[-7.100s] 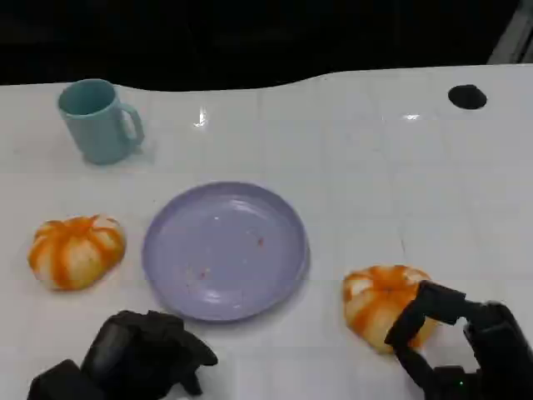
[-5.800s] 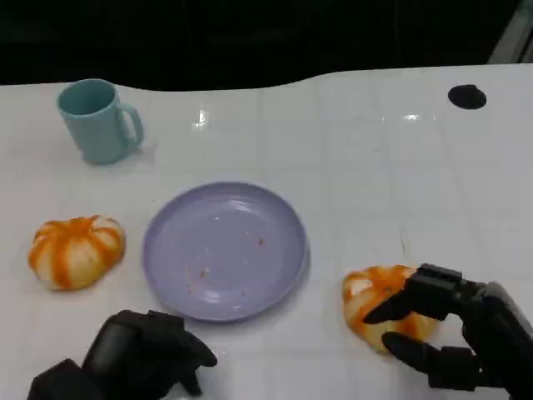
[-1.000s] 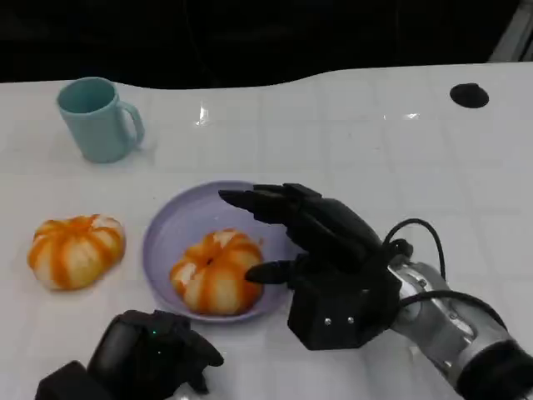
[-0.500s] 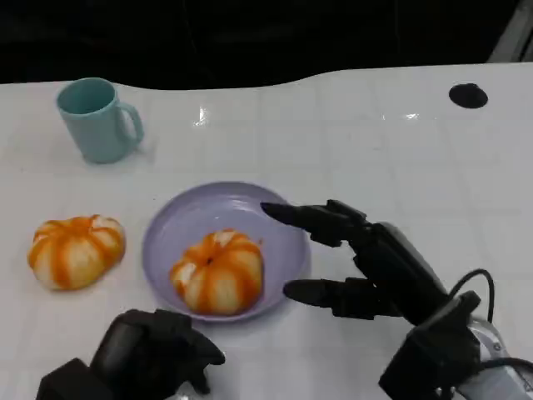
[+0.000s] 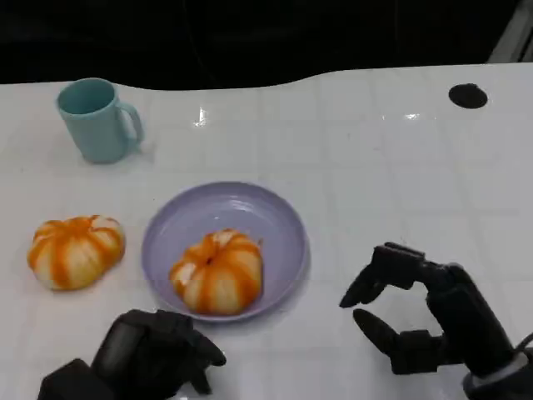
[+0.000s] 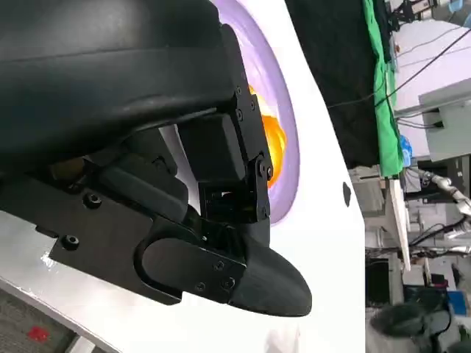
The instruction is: Grasp the bread from the table and place it into the plate.
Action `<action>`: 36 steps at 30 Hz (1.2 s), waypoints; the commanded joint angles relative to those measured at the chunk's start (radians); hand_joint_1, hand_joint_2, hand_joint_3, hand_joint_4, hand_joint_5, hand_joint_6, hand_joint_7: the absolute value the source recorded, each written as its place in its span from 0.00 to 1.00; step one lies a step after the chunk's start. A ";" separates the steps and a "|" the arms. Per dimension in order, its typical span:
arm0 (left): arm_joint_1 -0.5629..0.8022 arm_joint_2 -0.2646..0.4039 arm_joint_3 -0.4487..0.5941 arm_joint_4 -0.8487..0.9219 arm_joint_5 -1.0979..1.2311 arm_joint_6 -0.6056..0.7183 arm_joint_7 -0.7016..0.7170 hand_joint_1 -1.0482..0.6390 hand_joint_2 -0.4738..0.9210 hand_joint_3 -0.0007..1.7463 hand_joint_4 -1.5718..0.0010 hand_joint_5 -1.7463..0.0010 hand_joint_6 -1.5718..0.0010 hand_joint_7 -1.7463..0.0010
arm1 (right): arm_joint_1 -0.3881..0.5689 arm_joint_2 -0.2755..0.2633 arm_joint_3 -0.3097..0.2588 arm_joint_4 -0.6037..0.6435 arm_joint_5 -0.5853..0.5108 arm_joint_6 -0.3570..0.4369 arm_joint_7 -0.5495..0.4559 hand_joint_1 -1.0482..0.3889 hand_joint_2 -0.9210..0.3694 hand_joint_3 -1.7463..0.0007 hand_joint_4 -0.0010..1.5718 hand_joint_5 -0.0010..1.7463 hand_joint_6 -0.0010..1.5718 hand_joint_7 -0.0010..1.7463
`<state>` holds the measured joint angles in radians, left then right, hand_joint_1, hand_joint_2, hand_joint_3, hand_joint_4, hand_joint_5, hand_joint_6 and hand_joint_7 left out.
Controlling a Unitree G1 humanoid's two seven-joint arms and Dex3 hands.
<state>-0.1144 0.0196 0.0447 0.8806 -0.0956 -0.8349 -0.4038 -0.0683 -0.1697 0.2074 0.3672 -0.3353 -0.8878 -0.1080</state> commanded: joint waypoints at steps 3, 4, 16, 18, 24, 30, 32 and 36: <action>0.009 0.014 0.003 -0.007 0.000 0.007 0.003 0.00 1.00 0.08 0.20 0.37 0.10 0.72 | 0.052 -0.047 -0.049 0.001 -0.016 -0.099 -0.018 0.55 0.42 0.34 0.39 0.95 0.39 0.85; 0.009 0.013 0.003 -0.008 -0.002 0.008 0.002 0.00 1.00 0.08 0.20 0.37 0.10 0.72 | 0.056 -0.051 -0.057 0.006 -0.021 -0.114 -0.021 0.54 0.42 0.33 0.40 0.94 0.40 0.84; 0.013 0.021 0.003 -0.011 0.005 0.011 0.008 0.00 1.00 0.09 0.20 0.37 0.10 0.72 | 0.071 -0.062 -0.117 0.103 -0.121 -0.209 -0.108 0.51 0.42 0.29 0.46 0.89 0.49 0.78; 0.014 0.022 0.004 -0.012 -0.001 0.011 0.002 0.00 1.00 0.09 0.20 0.37 0.10 0.72 | 0.061 -0.061 -0.123 0.130 -0.149 -0.233 -0.139 0.50 0.41 0.28 0.49 0.87 0.52 0.76; 0.014 0.030 0.007 -0.003 -0.002 -0.016 -0.003 0.00 1.00 0.09 0.21 0.37 0.10 0.72 | 0.046 -0.065 -0.128 0.172 -0.216 -0.268 -0.210 0.48 0.39 0.28 0.54 0.84 0.56 0.72; 0.013 0.037 0.009 0.000 -0.004 -0.015 -0.002 0.00 1.00 0.09 0.21 0.36 0.10 0.72 | 0.041 -0.065 -0.125 0.184 -0.239 -0.283 -0.251 0.49 0.37 0.30 0.54 0.87 0.55 0.73; 0.015 0.037 0.010 -0.001 -0.005 -0.014 -0.003 0.00 1.00 0.09 0.21 0.36 0.10 0.72 | 0.040 -0.064 -0.123 0.187 -0.240 -0.286 -0.259 0.49 0.37 0.30 0.54 0.87 0.55 0.74; 0.017 0.039 0.009 -0.002 0.003 -0.020 0.004 0.00 1.00 0.09 0.21 0.36 0.10 0.72 | 0.045 -0.066 -0.119 0.185 -0.233 -0.285 -0.259 0.49 0.38 0.29 0.53 0.88 0.54 0.74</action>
<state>-0.1111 0.0397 0.0493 0.8747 -0.0949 -0.8403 -0.4002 -0.0255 -0.2216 0.0944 0.5479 -0.5747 -1.1603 -0.3543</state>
